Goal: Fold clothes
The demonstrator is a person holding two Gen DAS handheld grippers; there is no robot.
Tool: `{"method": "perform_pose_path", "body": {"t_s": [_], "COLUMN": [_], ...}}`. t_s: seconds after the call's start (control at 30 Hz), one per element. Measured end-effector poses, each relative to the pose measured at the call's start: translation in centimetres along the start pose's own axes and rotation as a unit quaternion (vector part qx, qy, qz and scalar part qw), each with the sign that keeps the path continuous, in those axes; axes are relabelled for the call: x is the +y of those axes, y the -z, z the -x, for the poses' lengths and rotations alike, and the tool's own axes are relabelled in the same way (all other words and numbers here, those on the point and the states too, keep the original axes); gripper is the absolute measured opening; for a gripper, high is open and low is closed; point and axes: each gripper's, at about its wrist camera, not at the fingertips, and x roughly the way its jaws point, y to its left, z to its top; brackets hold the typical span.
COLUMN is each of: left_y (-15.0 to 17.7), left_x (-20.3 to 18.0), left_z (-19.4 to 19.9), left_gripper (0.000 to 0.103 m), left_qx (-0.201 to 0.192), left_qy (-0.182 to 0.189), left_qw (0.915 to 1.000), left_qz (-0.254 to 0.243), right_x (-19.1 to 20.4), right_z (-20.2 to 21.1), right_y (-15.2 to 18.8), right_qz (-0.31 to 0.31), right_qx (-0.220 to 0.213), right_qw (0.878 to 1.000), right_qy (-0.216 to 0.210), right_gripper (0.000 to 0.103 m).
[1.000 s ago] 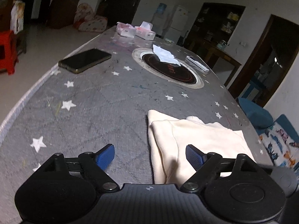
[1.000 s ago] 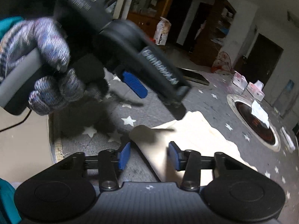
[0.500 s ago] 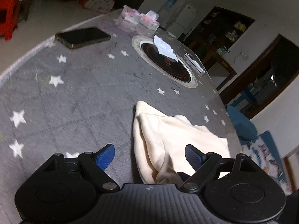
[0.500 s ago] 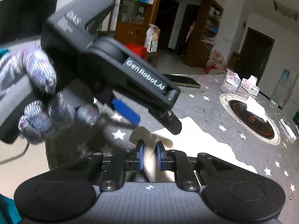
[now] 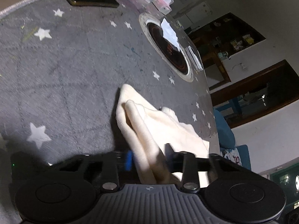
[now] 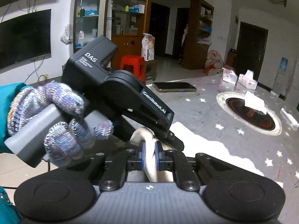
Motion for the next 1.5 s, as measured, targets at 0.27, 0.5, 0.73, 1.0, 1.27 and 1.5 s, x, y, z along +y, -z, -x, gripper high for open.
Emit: {"method": "perform_pose_path", "body": {"t_s": [0.27,0.5,0.73,1.0,1.27,1.5], "left_y": [0.4,0.5,0.5,0.3,0.0,-0.4], "left_x": [0.2,0.0,-0.6,-1.5,-3.7,-8.5], "left_z": [0.0,0.0,-0.2,-0.5,-0.6,-2.0], "left_gripper": [0.020,0.020,0.020,0.020,0.018,0.017], "left_qx": [-0.003,-0.007,-0.010,-0.015,-0.025,-0.022], "left_qy": [-0.002,-0.005,-0.018,-0.037,-0.044,-0.011], "left_qw": [0.9998,0.9993,0.9981,0.9959,0.9901,0.9828], "left_qz": [-0.022,-0.037,-0.057,-0.082,-0.131,-0.183], "right_x": [-3.6,-12.1,-17.7,-19.2,-18.3,-18.8], "right_z": [1.9,3.9,4.0,3.0,4.5,8.7], "right_y": [2.2,5.9,8.8,9.6,8.6,6.5], "right_qz": [-0.071,-0.168,-0.249,-0.296,-0.292,-0.258], "right_qx": [-0.003,0.024,0.033,0.017,-0.011,-0.040], "right_qw": [0.997,0.973,0.951,0.943,0.944,0.946], "right_qy": [0.031,0.153,0.182,0.153,0.151,0.192], "right_gripper": [0.017,0.026,0.043,0.034,0.010,0.010]}}
